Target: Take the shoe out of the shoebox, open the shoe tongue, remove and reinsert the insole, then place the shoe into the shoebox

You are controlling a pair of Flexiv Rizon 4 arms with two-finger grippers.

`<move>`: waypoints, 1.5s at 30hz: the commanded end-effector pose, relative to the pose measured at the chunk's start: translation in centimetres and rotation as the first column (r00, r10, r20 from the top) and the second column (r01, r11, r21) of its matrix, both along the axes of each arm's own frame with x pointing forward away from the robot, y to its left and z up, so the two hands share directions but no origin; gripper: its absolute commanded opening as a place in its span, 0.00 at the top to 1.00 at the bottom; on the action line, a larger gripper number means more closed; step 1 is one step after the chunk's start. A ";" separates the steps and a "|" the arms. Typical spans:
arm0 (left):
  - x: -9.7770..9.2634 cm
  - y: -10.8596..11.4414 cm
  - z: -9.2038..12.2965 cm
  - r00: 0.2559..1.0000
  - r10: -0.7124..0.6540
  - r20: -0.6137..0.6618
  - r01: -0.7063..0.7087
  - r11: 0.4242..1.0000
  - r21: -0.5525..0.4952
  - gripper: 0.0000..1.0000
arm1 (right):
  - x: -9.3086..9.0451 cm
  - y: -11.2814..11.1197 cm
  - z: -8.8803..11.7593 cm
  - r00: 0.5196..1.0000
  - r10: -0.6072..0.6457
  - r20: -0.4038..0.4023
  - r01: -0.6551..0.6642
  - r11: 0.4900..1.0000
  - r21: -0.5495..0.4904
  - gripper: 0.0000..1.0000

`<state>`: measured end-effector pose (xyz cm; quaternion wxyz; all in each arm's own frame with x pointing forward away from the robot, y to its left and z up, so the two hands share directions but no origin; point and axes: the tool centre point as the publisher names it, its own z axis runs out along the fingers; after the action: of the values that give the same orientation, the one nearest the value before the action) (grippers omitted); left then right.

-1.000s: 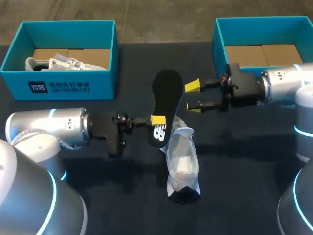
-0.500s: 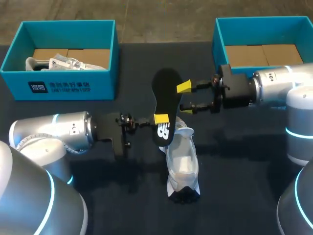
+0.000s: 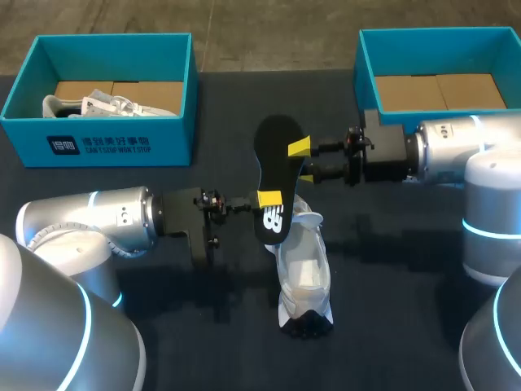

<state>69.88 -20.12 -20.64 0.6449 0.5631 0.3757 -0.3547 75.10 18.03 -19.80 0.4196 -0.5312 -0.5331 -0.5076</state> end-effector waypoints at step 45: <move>-0.1 -0.1 -0.1 1.000 0.006 0.002 -0.006 1.000 -0.002 1.00 | -2.0 1.7 0.0 0.997 -0.043 -0.065 0.043 0.999 0.006 0.75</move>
<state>69.80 -20.05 -20.64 0.6453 0.5625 0.3761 -0.3546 73.14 19.46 -19.96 0.4297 -0.5549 -0.5049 -0.5026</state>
